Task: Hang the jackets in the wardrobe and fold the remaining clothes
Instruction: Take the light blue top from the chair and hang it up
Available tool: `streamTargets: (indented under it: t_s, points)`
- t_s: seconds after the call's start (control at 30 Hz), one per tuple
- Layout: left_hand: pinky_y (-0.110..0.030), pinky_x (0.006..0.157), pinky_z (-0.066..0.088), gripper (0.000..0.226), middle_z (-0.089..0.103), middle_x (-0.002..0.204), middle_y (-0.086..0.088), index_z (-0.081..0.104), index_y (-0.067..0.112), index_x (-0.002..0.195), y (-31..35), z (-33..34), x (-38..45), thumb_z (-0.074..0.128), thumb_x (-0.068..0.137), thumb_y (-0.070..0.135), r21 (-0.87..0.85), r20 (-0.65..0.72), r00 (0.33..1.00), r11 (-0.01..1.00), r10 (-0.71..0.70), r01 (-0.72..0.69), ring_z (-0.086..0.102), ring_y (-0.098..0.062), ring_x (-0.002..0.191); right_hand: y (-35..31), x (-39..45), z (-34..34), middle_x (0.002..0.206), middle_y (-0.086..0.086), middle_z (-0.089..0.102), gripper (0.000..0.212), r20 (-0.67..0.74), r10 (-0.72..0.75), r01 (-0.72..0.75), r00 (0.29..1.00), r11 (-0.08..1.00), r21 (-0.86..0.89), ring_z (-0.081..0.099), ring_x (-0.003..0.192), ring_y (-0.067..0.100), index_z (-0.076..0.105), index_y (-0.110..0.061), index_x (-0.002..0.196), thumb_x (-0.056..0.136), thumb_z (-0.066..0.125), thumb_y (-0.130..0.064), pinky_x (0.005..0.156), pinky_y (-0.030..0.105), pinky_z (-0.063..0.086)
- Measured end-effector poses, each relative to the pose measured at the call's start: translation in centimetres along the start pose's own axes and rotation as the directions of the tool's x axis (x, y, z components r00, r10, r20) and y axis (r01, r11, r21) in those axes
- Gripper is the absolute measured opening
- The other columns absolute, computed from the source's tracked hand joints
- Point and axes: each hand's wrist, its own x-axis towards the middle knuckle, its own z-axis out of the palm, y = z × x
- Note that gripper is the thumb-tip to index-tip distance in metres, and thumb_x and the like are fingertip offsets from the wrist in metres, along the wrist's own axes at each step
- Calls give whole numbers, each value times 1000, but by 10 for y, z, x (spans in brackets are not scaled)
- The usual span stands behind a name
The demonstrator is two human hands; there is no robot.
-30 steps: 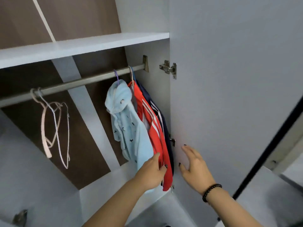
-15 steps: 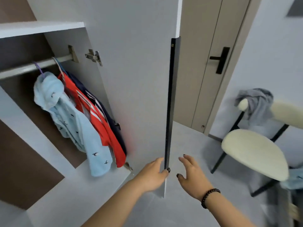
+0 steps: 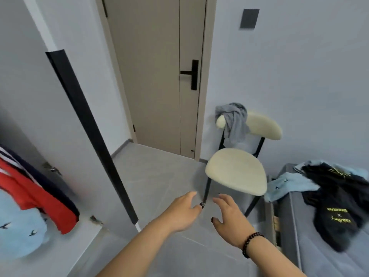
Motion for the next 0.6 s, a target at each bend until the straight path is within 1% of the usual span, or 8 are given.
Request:
streamTargets:
  t_s: [0.13,0.17,0.23,0.3,0.4,0.5,0.6]
  points:
    - [-26,101,39,60,35,153,3,26,28,151,44,35,26,46,96,44,4,56,997,999,53,-54,49,-14,128,51,-12,-31,155,-2,15,57,-51,56,-56,997,998,9,23,142,14,31,-20,146,94,53,-28,111,20,25]
    - [-26,101,40,60,34,154,3,27,27,151,53,42,32,46,96,43,5,74,995,998,65,-65,50,-14,127,62,-15,-37,155,-2,15,57,-61,72,-71,996,997,16,23,142,14,31,-19,146,94,53,-27,112,20,25]
    - [-27,107,37,60,33,155,5,27,27,151,67,54,45,46,96,42,19,104,990,995,92,-95,44,-13,134,81,-20,-46,154,-3,16,58,-73,106,-104,992,994,34,25,141,13,31,-18,147,94,53,-27,113,21,27]
    - [-28,109,35,59,34,155,7,29,29,150,77,63,59,46,96,44,30,132,985,993,110,-115,38,-12,138,98,-22,-52,153,-3,19,57,-86,142,-138,986,989,47,29,138,11,32,-18,146,93,54,-28,112,20,27]
    - [-28,108,36,58,34,154,6,30,30,149,89,73,79,46,95,46,27,172,978,991,122,-129,38,-13,138,118,-21,-55,152,-3,20,53,-103,197,-189,975,978,83,27,140,11,37,-17,142,93,56,-26,112,18,23]
    - [-34,110,38,58,36,153,5,32,30,148,94,79,101,46,94,47,26,213,968,990,131,-140,39,-12,137,132,-13,-55,152,-2,20,55,-90,246,-235,965,965,116,26,141,12,36,-18,143,93,56,-27,113,19,22]
    - [-34,107,41,58,37,152,8,34,30,147,98,78,130,47,94,47,10,247,960,990,132,-139,41,-11,136,141,6,-55,152,-3,19,56,-74,273,-262,959,956,131,26,140,11,34,-19,144,93,56,-27,112,18,22]
